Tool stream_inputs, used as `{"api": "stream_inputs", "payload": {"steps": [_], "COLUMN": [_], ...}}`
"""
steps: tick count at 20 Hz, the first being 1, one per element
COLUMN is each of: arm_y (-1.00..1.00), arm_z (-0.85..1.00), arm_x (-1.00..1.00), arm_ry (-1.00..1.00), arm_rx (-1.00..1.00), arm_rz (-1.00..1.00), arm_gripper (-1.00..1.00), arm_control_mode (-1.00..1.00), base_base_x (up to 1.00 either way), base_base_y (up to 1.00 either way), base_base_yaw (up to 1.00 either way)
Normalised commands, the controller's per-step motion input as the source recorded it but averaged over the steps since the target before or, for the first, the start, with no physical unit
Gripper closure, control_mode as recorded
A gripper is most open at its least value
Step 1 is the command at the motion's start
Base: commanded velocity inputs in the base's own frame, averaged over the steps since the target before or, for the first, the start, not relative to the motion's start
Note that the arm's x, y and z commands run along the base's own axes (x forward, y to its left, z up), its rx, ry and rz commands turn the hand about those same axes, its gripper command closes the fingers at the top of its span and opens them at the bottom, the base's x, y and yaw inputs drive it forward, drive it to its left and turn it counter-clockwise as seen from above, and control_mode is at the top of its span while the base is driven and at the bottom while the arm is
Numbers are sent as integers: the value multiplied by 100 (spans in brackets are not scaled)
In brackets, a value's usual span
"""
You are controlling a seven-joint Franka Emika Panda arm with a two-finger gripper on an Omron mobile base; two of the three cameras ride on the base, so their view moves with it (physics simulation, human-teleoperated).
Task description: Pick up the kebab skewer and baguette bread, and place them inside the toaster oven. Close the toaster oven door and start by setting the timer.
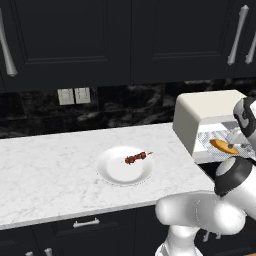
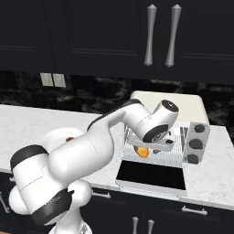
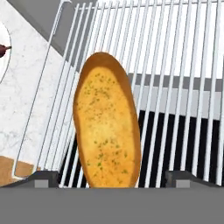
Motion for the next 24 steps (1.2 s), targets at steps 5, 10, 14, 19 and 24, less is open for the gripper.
{"api": "stream_inputs", "payload": {"steps": [5, 10, 14, 19, 24], "arm_y": [68, 100, 100, 100, 100], "arm_z": [80, 49, 19, 15, 0], "arm_x": [-42, -82, -50, -14, 1], "arm_ry": [-2, 3, 5, 0, -1], "arm_rx": [-3, -5, -3, -7, -3], "arm_rz": [-13, -11, -21, -24, -30], "arm_gripper": [-100, -100, -100, -100, -100], "arm_control_mode": [-100, -100, -100, -100, -100], "base_base_x": [0, 0, 0, 0, 0], "base_base_y": [0, 0, 0, 0, 0], "base_base_yaw": [0, 0, 0, 0, 0]}}
